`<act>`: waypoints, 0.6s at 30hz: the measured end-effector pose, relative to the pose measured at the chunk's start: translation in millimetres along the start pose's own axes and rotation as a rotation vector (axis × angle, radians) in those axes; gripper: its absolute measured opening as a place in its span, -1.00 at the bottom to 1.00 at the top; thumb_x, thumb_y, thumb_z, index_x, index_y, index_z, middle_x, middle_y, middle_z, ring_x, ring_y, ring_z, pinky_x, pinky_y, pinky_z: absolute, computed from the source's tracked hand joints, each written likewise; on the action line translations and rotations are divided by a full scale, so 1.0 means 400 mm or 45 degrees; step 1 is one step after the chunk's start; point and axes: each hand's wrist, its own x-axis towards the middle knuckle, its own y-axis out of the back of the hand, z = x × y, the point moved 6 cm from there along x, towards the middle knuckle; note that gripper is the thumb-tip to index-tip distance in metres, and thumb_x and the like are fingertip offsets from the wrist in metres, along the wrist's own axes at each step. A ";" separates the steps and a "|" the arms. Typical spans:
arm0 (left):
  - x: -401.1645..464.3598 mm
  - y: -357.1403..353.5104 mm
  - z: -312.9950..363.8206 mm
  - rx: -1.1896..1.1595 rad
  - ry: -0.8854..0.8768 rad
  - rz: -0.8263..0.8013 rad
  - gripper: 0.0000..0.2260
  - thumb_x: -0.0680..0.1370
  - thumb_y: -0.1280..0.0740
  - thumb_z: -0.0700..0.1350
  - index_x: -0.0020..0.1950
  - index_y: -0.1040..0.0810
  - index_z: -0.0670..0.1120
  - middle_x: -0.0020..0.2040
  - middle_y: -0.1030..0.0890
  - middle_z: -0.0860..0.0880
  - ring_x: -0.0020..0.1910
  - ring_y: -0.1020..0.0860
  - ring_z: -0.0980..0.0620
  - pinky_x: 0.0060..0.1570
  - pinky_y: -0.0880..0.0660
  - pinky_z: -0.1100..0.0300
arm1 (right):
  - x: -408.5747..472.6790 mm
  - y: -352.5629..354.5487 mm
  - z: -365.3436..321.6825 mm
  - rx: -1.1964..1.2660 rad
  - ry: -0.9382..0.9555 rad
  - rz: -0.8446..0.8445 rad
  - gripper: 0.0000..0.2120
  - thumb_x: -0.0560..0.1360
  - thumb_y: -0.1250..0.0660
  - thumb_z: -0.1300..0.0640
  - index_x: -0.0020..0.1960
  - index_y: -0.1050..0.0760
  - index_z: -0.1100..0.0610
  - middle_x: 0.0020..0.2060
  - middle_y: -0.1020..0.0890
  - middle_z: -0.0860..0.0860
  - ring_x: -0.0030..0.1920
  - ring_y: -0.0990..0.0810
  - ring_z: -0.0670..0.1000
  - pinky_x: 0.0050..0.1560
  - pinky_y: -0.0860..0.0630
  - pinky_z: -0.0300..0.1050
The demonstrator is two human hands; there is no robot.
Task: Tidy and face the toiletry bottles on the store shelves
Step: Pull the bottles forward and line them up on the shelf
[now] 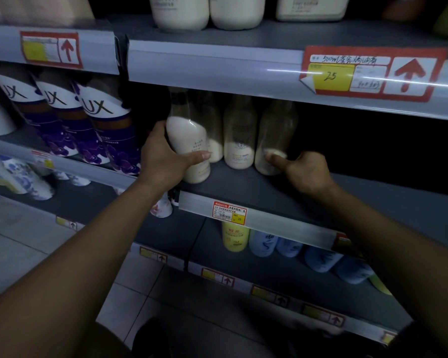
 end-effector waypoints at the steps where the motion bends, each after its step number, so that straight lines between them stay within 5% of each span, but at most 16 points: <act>1: -0.001 -0.001 0.000 -0.002 -0.001 0.003 -0.20 0.25 -0.72 -0.02 0.40 -0.45 -0.03 0.29 -0.60 0.01 0.25 -0.59 0.03 0.26 -0.59 -0.05 | 0.000 -0.001 -0.001 0.017 0.005 0.000 -0.54 0.45 -0.53 -0.22 -0.12 -0.63 0.22 -0.24 -0.65 0.09 -0.23 -0.62 0.05 -0.30 -0.43 -0.21; 5: -0.007 -0.004 0.002 -0.004 0.001 0.013 -0.22 0.26 -0.72 -0.03 0.39 -0.44 -0.02 0.29 -0.59 0.01 0.25 -0.58 0.04 0.26 -0.59 -0.04 | 0.000 -0.003 -0.008 0.041 0.037 -0.009 -0.55 0.47 -0.53 -0.18 0.06 -0.66 0.21 -0.10 -0.66 0.07 -0.09 -0.64 0.05 -0.20 -0.55 -0.16; 7: -0.009 -0.005 0.006 0.004 0.006 0.019 -0.22 0.27 -0.72 -0.04 0.39 -0.44 -0.02 0.29 -0.59 0.01 0.25 -0.58 0.03 0.25 -0.58 -0.04 | -0.001 -0.004 -0.007 0.036 0.041 -0.011 -0.49 0.48 -0.52 -0.18 0.13 -0.66 0.27 -0.01 -0.72 0.13 0.01 -0.69 0.11 0.06 -0.64 0.03; 10: -0.010 -0.005 0.008 0.014 0.014 0.022 -0.22 0.27 -0.72 -0.02 0.40 -0.43 -0.02 0.30 -0.59 0.00 0.25 -0.58 0.02 0.24 -0.59 -0.07 | -0.002 -0.003 -0.007 0.055 0.079 0.007 -0.43 0.49 -0.51 -0.18 0.28 -0.63 0.25 0.16 -0.71 0.16 0.18 -0.68 0.14 0.25 -0.59 0.05; 18: -0.017 -0.001 0.011 0.004 0.052 -0.004 -0.23 0.33 -0.69 -0.13 0.45 -0.39 -0.03 0.32 -0.57 0.01 0.26 -0.55 0.04 0.27 -0.57 -0.02 | 0.002 -0.015 -0.001 0.035 0.134 -0.006 -0.48 0.48 -0.56 -0.07 0.32 -0.61 0.19 0.23 -0.69 0.13 0.23 -0.66 0.13 0.31 -0.55 0.00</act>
